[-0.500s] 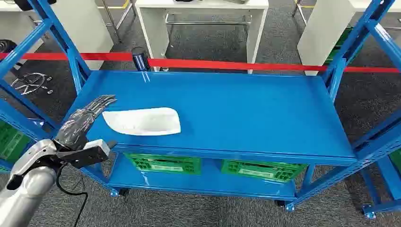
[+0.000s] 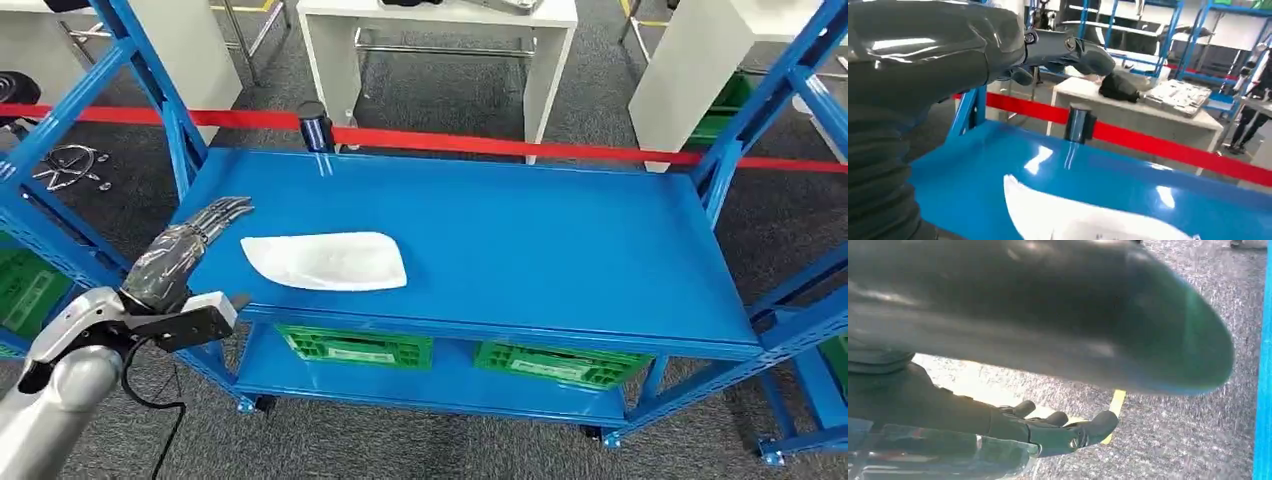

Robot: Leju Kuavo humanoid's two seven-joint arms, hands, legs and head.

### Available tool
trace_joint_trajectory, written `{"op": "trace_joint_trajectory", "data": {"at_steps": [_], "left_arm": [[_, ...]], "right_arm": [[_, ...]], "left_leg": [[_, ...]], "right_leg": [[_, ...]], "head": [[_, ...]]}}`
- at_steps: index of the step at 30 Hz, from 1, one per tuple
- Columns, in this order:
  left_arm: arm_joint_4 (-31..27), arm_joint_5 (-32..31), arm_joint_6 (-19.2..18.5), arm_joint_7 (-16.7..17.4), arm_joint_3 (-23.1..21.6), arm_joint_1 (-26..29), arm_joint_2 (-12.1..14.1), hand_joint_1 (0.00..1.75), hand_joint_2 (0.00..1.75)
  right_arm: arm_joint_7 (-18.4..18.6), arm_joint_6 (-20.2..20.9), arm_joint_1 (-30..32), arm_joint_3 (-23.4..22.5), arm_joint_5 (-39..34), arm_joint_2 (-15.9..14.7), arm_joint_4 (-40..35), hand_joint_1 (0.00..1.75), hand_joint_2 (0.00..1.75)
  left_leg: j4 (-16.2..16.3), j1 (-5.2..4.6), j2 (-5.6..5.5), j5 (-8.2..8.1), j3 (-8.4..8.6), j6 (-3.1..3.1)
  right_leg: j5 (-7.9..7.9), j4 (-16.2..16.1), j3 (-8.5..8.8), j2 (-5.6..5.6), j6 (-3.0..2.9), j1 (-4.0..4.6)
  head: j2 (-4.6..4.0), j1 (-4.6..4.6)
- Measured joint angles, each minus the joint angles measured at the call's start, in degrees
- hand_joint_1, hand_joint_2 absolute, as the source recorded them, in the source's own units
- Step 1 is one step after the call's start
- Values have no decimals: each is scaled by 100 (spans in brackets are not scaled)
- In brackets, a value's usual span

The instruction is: Take the parts from the cabinet and place them on the table.

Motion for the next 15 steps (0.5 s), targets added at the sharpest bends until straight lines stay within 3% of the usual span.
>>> {"op": "trace_joint_trajectory", "data": {"at_steps": [1,2,3,4,6,7,8,10,12,13,15], "left_arm": [[5,4,-11,0,-18,15,-7,0,175],[13,4,-15,0,-42,24,-15,0,175],[15,4,-15,0,-61,24,-24,0,175],[15,4,-15,0,-77,23,-31,0,175],[15,4,-15,0,-99,22,-33,0,175],[18,13,-13,0,-112,24,-35,0,175],[18,15,-15,0,-120,19,-35,0,175],[18,28,-15,-2,-125,25,-37,0,175],[18,31,-15,-4,-125,29,-37,0,175],[18,39,-15,-4,-125,31,-33,0,175],[22,55,-18,-4,-123,43,-33,0,175]], "right_arm": [[11,-7,9,0,2,-2,2,0,0],[13,-9,22,0,4,-2,2,0,0],[13,-9,32,0,4,0,2,0,0],[13,-11,34,0,4,0,0,0,0],[13,-18,30,0,4,-15,0,0,0],[19,-26,27,0,4,-20,0,0,0],[20,-35,30,0,4,-20,0,0,0],[31,-37,39,0,7,-17,-7,0,0],[68,-33,43,-2,15,0,-15,0,0],[76,-28,41,-4,20,-4,-31,0,0],[79,-6,42,-9,22,2,-37,0,0]], "left_leg": [[1,-5,0,-1,-3,1],[1,-8,-2,-1,-3,0],[3,-7,-8,-2,-2,0],[4,-5,-13,-2,2,-2],[15,-4,-19,-15,18,-28],[20,-28,-21,-23,12,-66],[45,-54,-23,-38,1,-94],[-3,-43,-19,-5,8,-148],[30,-36,-19,-47,-29,-200],[169,-33,-14,-159,-67,-238],[968,14,-13,-578,-425,-308]], "right_leg": [[-124,369,-177,0,5,-2],[-148,545,-266,0,33,-3],[-73,446,-225,-1,76,-3],[89,103,-60,-2,130,-7],[488,-968,482,-8,198,-13],[501,-1100,551,-7,88,7],[546,-1187,581,-4,41,15],[567,-1181,577,-3,-12,36],[597,-1230,600,-2,-75,-45],[596,-1233,613,-3,-106,-47],[592,-1231,615,-2,-113,-45]], "head": [[0,0],[0,0],[0,0],[0,2],[0,2],[0,-9],[0,-7],[0,-4],[0,-7],[0,-24],[0,-35]]}}
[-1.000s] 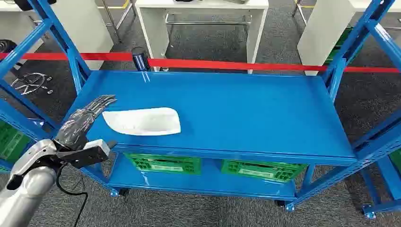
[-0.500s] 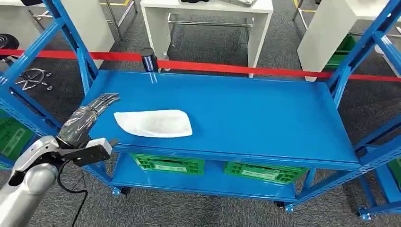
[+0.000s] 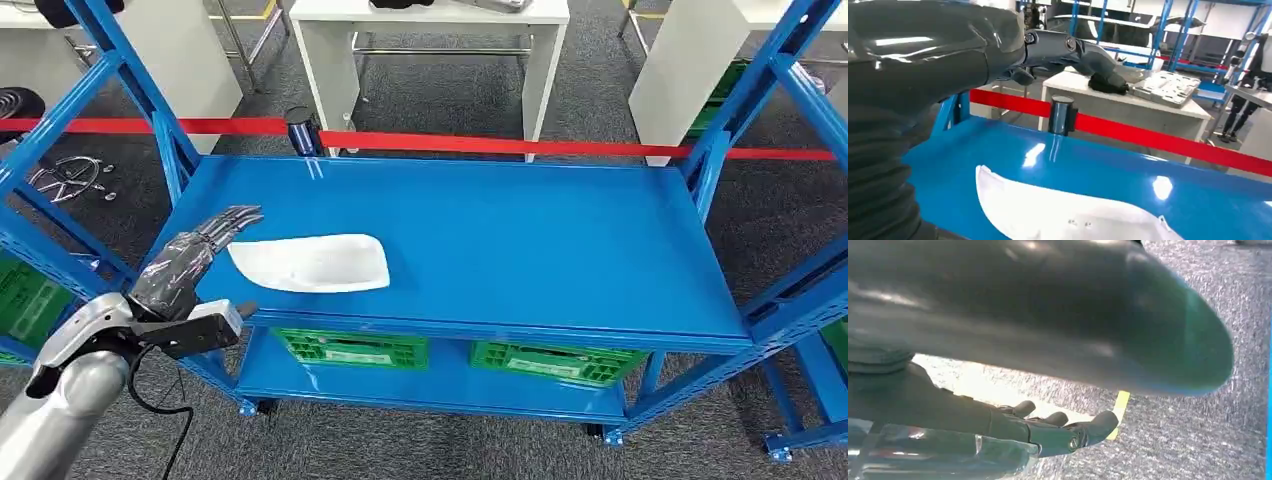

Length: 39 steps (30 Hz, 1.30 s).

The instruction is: Take the parts from the cabinet and place them on the table.

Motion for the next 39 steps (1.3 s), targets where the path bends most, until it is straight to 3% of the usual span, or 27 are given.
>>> {"op": "trace_joint_trajectory", "data": {"at_steps": [2,3,4,6,7,8,10,12,14,15,17,18,19,21,22,24,26,28,29,31,32,33,34,35,37,38,39], "left_arm": [[15,26,-7,0,-2,55,-4,0,175],[26,37,-13,0,-2,74,-4,0,175],[26,37,-13,0,-2,78,-4,0,175],[26,37,-13,-15,0,75,-2,0,175],[26,37,-17,-22,2,69,0,0,175],[26,33,-46,-28,0,65,-2,0,175],[39,26,-118,-35,-4,52,0,0,175],[70,28,-236,-52,-26,-2,0,0,175],[148,54,-308,-83,-63,-108,-18,0,175],[196,74,-330,-92,-92,-143,-37,0,0],[262,229,-341,-159,-127,-122,-89,0,0],[280,322,-339,-179,-147,-120,-118,0,0],[291,365,-308,-186,-166,-121,-151,0,0],[291,361,-188,-175,-186,-119,-212,0,0],[280,317,-97,-142,-186,-116,-238,0,0],[221,243,0,-98,-188,-97,-258,0,0],[181,223,26,-83,-188,-87,-278,0,0],[142,221,39,-79,-188,-77,-278,0,0],[120,221,42,-79,-186,-82,-275,0,0],[118,218,57,-74,-186,-66,-280,0,0],[118,186,77,-74,-186,-38,-284,0,0],[109,103,123,-79,-186,-5,-291,0,0],[90,46,164,-83,-186,13,-293,0,0],[41,-9,197,-92,-186,17,-295,0,0],[-59,-74,214,-98,-181,12,-293,0,0],[-101,-79,216,-98,-183,6,-291,0,0],[-147,-85,210,-98,-186,5,-293,0,0]], "right_arm": [[0,20,9,0,13,2,0,0,0],[0,22,13,0,15,2,0,0,0],[0,24,13,-2,22,2,0,0,0],[0,24,5,0,37,2,0,0,0],[0,24,1,0,46,4,0,0,0],[0,24,-9,0,55,11,0,0,0],[0,24,-5,0,85,4,0,0,0],[0,13,-14,0,103,11,0,0,0],[0,4,-24,0,103,-2,0,0,0],[-2,-2,-31,0,103,-7,2,0,0],[-9,-9,-28,0,94,-9,6,0,0],[-9,-11,-17,0,90,-7,11,0,0],[-9,-26,-12,-2,79,-4,11,0,0],[-7,-42,-15,-11,63,-4,11,0,0],[-7,-44,-15,-15,61,-7,4,0,0],[2,-37,-16,-20,63,-2,2,0,0],[2,-33,4,-22,63,-2,0,0,0],[4,-26,-2,-22,63,7,-2,0,0],[4,-26,-4,-22,61,4,-4,0,0],[4,-24,-1,-22,63,7,-4,0,0],[4,-22,1,-22,63,11,-4,0,0],[7,-11,4,-22,66,11,-4,0,0],[13,4,5,-22,68,11,-7,0,0],[17,22,3,-22,77,13,-11,0,0],[17,35,-3,-22,83,24,-20,0,0],[17,44,-6,-22,85,31,-22,0,0],[17,52,-12,-22,92,37,-24,0,0]], "left_leg": [[719,28,1,-230,-354,-32],[708,36,1,-153,-356,-34],[449,38,2,31,-238,-25],[-572,33,1,519,295,19],[-967,19,1,538,495,55],[-1015,-23,5,515,516,79],[-1014,-41,-1,524,498,114],[-1176,-11,-1,620,596,212],[-1269,6,12,693,639,297],[-1270,1,10,694,630,295],[-1266,-19,12,692,624,298],[-1265,-23,9,692,625,297],[-1264,-23,2,691,630,296],[-1243,-22,-10,676,640,273],[-1221,-24,-10,660,635,249],[-1197,-67,-14,639,614,202],[-1209,-55,-10,644,621,172],[-1126,-38,-11,556,573,110],[-891,-26,-4,390,482,75],[69,14,-2,-70,39,12],[448,26,-2,-197,-147,-3],[643,33,-2,-197,-250,-11],[534,35,-1,-86,-205,-5],[100,35,-1,179,-3,12],[-1002,26,-1,669,562,78],[-1194,-5,-3,556,664,91],[-1210,-25,-5,590,642,115]], "right_leg": [[-1,3,-5,-1,0,5],[-1,3,1,-1,0,5],[-2,3,6,-1,1,5],[-2,0,31,5,5,5],[-1,-6,37,6,8,4],[14,-11,15,7,38,45],[35,-53,18,4,88,26],[58,-114,47,5,174,60],[-178,296,-151,1,123,44],[-351,709,-346,1,98,50],[-622,1541,-745,0,100,50],[-596,1595,-782,0,132,50],[-477,1370,-673,0,184,48],[-51,294,-143,-4,283,39],[71,-185,81,-8,267,38],[94,-198,111,-4,141,70],[93,-198,104,-2,97,89],[114,-225,128,0,46,15],[107,-225,138,-1,0,13],[102,-223,137,-2,-7,20],[101,-223,135,-2,-7,24],[100,-221,138,-2,-7,24],[99,-221,144,0,-6,24],[98,-221,155,2,-5,25],[96,-224,184,8,-1,29],[99,-228,171,8,10,50],[103,-227,144,9,47,63]], "head": [[0,0],[0,2],[0,2],[0,2],[0,2],[0,7],[0,5],[0,9],[0,24],[0,26],[0,28],[0,33],[0,31],[0,35],[0,37],[0,33],[0,35],[0,33],[0,0],[0,0],[0,2],[0,0],[0,0],[0,0],[0,2],[0,9],[0,4]]}}
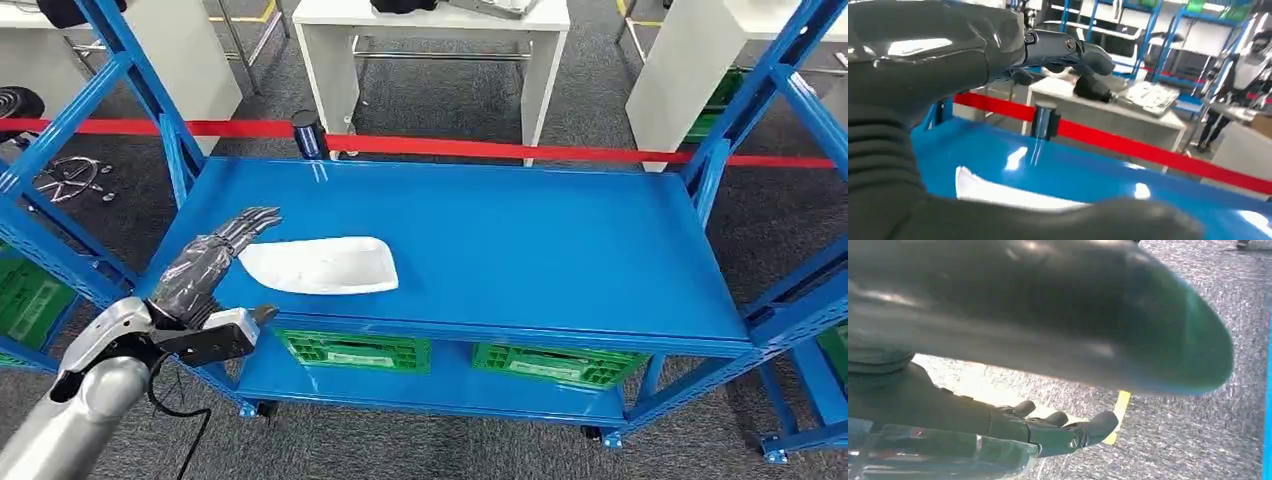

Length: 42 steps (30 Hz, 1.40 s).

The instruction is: Take the parts from the cabinet and place them on the table.

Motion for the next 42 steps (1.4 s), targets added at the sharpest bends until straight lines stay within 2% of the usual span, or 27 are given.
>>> {"op": "trace_joint_trajectory", "data": {"at_steps": [2,3,4,5,7,9,11,13,14,16,18,19,20,23,24,25,26,28,29,30,31,34,36,38,39,40,42], "left_arm": [[-46,-2,-22,7,0,3,11,0,0],[-72,-2,-37,7,0,-2,20,0,0],[-105,-2,-55,11,0,-1,20,0,0],[-113,0,-61,13,-2,-21,20,0,0],[-116,11,-76,15,-9,-19,20,0,0],[-116,33,-107,15,-39,-13,17,0,0],[-116,61,-127,15,-74,-15,17,0,0],[-116,74,-140,15,-92,-22,17,0,0],[-116,85,-144,15,-94,-32,24,0,0],[-118,138,-166,13,-109,-49,46,0,0],[-118,146,-166,11,-118,-62,61,0,0],[-120,146,-166,11,-120,-67,72,0,0],[-122,153,-166,9,-120,-84,76,0,0],[-122,164,-173,9,-151,-109,103,0,0],[-120,164,-177,9,-168,-106,103,0,0],[-116,175,-186,9,-181,-107,101,0,0],[-116,179,-188,9,-192,-108,103,0,0],[-116,188,-190,9,-203,-119,103,0,0],[-116,188,-190,9,-201,-124,109,0,0],[-113,190,-195,11,-212,-124,109,0,0],[-116,197,-192,11,-219,-150,125,0,0],[-118,199,-155,2,-229,-136,142,0,0],[-116,199,-133,-22,-238,-137,140,0,0],[-113,197,-120,-39,-256,-117,131,0,0],[-109,197,-118,-42,-262,-100,127,0,0],[-105,195,-118,-48,-267,-92,122,0,0],[-100,188,-118,-57,-273,-86,118,0,0]], "right_arm": [[-2,0,13,0,18,4,-2,0,0],[-2,0,9,0,20,13,-2,0,0],[-4,0,4,0,24,13,-4,0,0],[-9,0,4,0,24,11,-4,0,0],[-9,-11,6,0,26,7,-4,0,0],[-9,-26,15,-2,35,11,-4,0,0],[-9,-28,13,-2,35,11,-4,0,0],[-9,-35,9,-4,33,4,-9,0,0],[-9,-35,6,-4,33,4,-9,0,0],[-9,-31,6,-7,33,13,-11,0,0],[-9,-22,15,-7,33,17,-11,0,0],[-9,-22,17,-7,33,28,-11,0,0],[-11,-22,14,-9,31,26,-17,0,0],[-9,-20,8,-13,26,26,-17,0,0],[-9,-20,18,-20,26,26,-20,0,0],[-11,-20,31,-26,26,28,-20,0,0],[-9,-11,41,-39,26,37,-19,0,0],[-9,0,36,-50,26,39,-24,0,0],[-9,2,38,-55,26,50,-24,0,0],[-11,2,21,-61,26,74,-26,0,0],[-9,2,24,-72,26,61,-31,0,0],[-9,2,33,-94,28,70,-42,0,0],[-9,2,11,-96,28,79,-42,0,0],[-9,0,13,-109,26,70,-55,0,0],[-9,0,18,-118,26,63,-59,0,0],[-2,0,27,-122,28,63,-61,0,0],[0,0,31,-127,39,61,-66,0,0]], "left_leg": [[4,-21,-2,2,-12,25],[-49,-25,-3,36,0,78],[-150,41,10,105,84,129],[-177,26,8,125,95,159],[-177,13,10,127,75,179],[-176,3,6,117,66,191],[-175,7,-4,96,90,180],[-146,12,-14,55,130,131],[-112,-2,-14,23,119,91],[-94,-41,-19,-22,105,40],[-101,-21,-16,-48,122,5],[-75,2,-15,-93,100,-27],[122,10,-11,-165,59,-65],[1502,36,-8,-644,-747,-138],[1832,45,-5,-676,-998,-141],[1878,50,-1,-553,-1117,-130],[1598,49,-1,-257,-1063,-109],[535,23,-1,463,-667,-12],[208,-10,-6,571,-507,61],[193,-49,22,449,-446,92],[26,-66,22,386,-342,151],[-181,-44,12,372,-193,188],[-305,-15,9,360,-61,207],[-312,-16,4,293,-20,235],[-312,-16,-6,263,6,237],[-311,-14,-21,224,44,228],[-304,2,-33,143,150,185]], "right_leg": [[21,-32,4,-4,58,-19],[40,-62,21,-3,105,-12],[3,-1,-31,-8,112,-27],[-113,170,-104,-8,94,-5],[-494,1045,-513,-8,44,-10],[-692,1799,-887,-8,77,-11],[-463,1399,-704,-10,186,-28],[-37,237,-123,-17,287,-54],[-24,-36,-7,-24,228,-54],[-33,-51,33,-15,102,-28],[-55,-50,43,-13,29,-14],[-66,-63,98,-8,5,-65],[-103,-67,155,-6,-44,-67],[-205,-67,250,-3,-103,-53],[-246,-67,287,-1,-102,-45],[-293,-67,345,5,-101,-38],[-353,-67,434,14,-93,-31],[-479,-76,628,26,-78,-16],[-541,-110,636,24,-66,-33],[-565,-145,681,24,-26,16],[-563,-187,692,33,2,-26],[-447,-159,779,-1,175,-2],[-471,489,383,-1,167,-15],[-826,1300,-201,0,67,-12],[-994,1547,-424,-1,63,-13],[-1005,1597,-572,-2,123,-20],[-541,969,-470,-5,309,-49]], "head": [[0,2],[0,-2],[0,7],[0,11],[0,22],[0,22],[0,24],[0,26],[0,29],[0,22],[0,24],[2,26],[0,6],[0,-2],[0,-2],[0,-2],[0,-2],[0,-2],[0,13],[0,22],[0,-4],[0,2],[2,11],[0,15],[2,13],[0,15],[2,15]]}}
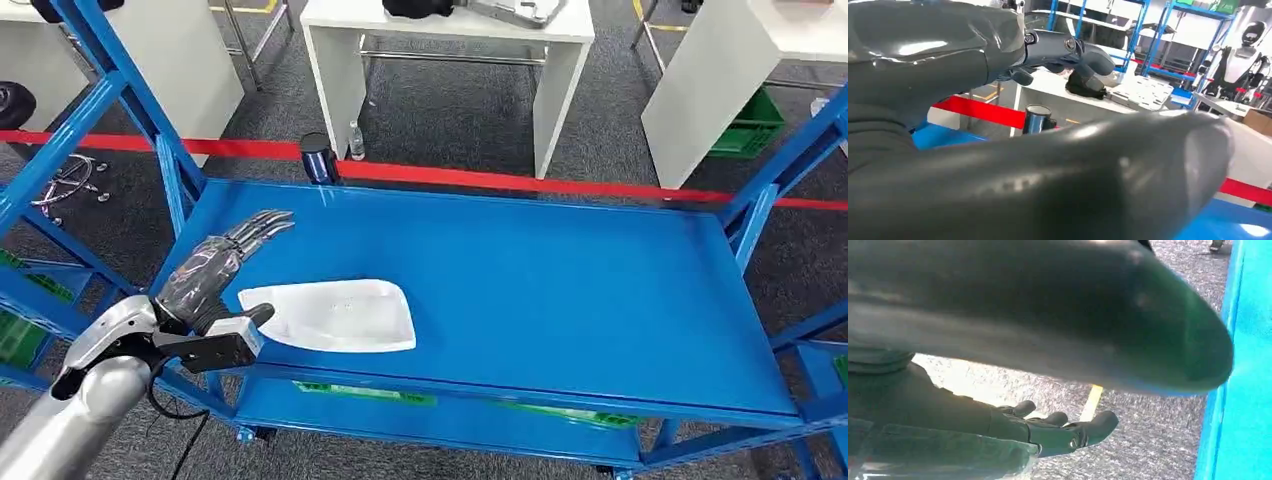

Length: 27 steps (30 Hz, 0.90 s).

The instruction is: Take the parts from the cabinet and place them on the table.

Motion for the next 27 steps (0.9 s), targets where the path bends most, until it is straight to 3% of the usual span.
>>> {"op": "trace_joint_trajectory", "data": {"at_steps": [1,2,4,5,8,10,12,13,14,16,17,18,19,22,23,24,26,27], "left_arm": [[0,0,0,-7,0,-1,-2,0,0],[0,2,0,-15,0,-1,-7,0,0],[11,22,-11,-35,-4,-6,-7,0,0],[15,55,-33,-55,-4,-8,-4,0,0],[15,70,-37,-83,4,-17,2,0,0],[15,68,-42,-90,4,-50,2,0,0],[22,61,-61,-101,-13,-37,2,0,0],[26,61,-70,-103,-22,-34,0,0,0],[31,61,-72,-105,-24,-34,2,0,0],[31,61,-72,-107,-22,-41,2,0,0],[31,61,-72,-109,-20,-49,2,0,0],[31,59,-72,-120,-17,-63,13,0,175],[31,46,-92,-131,-22,-65,11,0,175],[28,-64,-164,-155,-37,-85,63,0,175],[6,-125,-195,-153,-63,-74,68,0,175],[7,-199,-208,-153,-98,-73,68,0,175],[2,-385,-208,-140,-179,-24,74,0,175],[2,-463,-210,-136,-236,40,79,0,175]], "right_arm": [[0,-7,-3,0,7,-2,-2,0,0],[0,-9,2,-2,13,-9,-2,0,0],[0,-13,-19,-2,26,-7,-2,0,0],[0,-20,-15,-2,37,-9,-2,0,0],[-2,-20,-13,-2,55,-7,-2,0,0],[-2,-20,-24,-2,55,-20,-2,0,0],[-2,-20,-25,-2,55,-20,-2,0,0],[-2,-20,-21,-2,57,-20,-2,0,0],[-2,-20,-19,-2,57,-20,-2,0,0],[-2,-22,-27,-2,57,-18,-2,0,0],[-2,-22,-29,-2,57,-18,-2,0,0],[-2,-22,-30,-2,57,-7,0,0,0],[-13,-22,-28,-2,57,11,-2,0,0],[-20,-24,-28,-2,74,-7,-2,0,0],[-26,-20,-29,-2,77,-2,-2,0,0],[-28,-6,-21,-2,92,-11,-4,0,0],[-28,-4,-18,-4,120,-48,-4,0,0],[-26,-4,-8,-9,127,-59,-4,0,0]], "left_leg": [[15,13,-2,-54,60,-34],[46,16,-2,-112,95,-75],[111,-13,-2,-186,70,-157],[121,-22,13,-220,80,-192],[222,19,23,-304,93,-259],[893,34,27,-602,-242,-337],[1838,51,31,-963,-809,-363],[2000,51,33,-965,-954,-355],[1889,50,33,-840,-959,-334],[1010,19,33,-298,-607,-223],[455,-25,37,-5,-341,-108],[246,-59,49,2,-250,-34],[231,-78,59,-73,-279,-13],[135,-119,42,2,-206,73],[-42,-36,50,107,-60,96],[-109,-51,57,144,-18,81],[-106,-52,63,160,-24,91],[-105,-54,65,156,-34,88]], "right_leg": [[365,-559,179,-2,85,-17],[687,-1061,321,-13,111,-36],[591,-1047,295,-56,-207,24],[669,-1045,324,-44,-273,26],[656,-1057,426,-20,-346,-4],[620,-1057,473,-11,-397,2],[594,-1056,486,-7,-434,33],[585,-1056,493,-6,-445,53],[579,-1056,506,-2,-452,71],[566,-1059,547,17,-469,130],[559,-1064,569,24,-474,153],[555,-1075,580,24,-464,134],[564,-1110,577,37,-442,144],[564,-1166,621,20,-367,125],[548,-1134,613,18,-363,150],[463,-1000,554,16,-361,140],[55,-134,144,17,-397,106],[-123,341,-99,17,-384,90]], "head": [[0,2],[0,4],[-2,18],[0,4],[0,2],[0,-9],[0,-11],[0,-9],[0,-11],[0,-11],[0,-11],[0,0],[0,24],[0,11],[0,18],[-2,28],[-2,31],[0,24]]}}
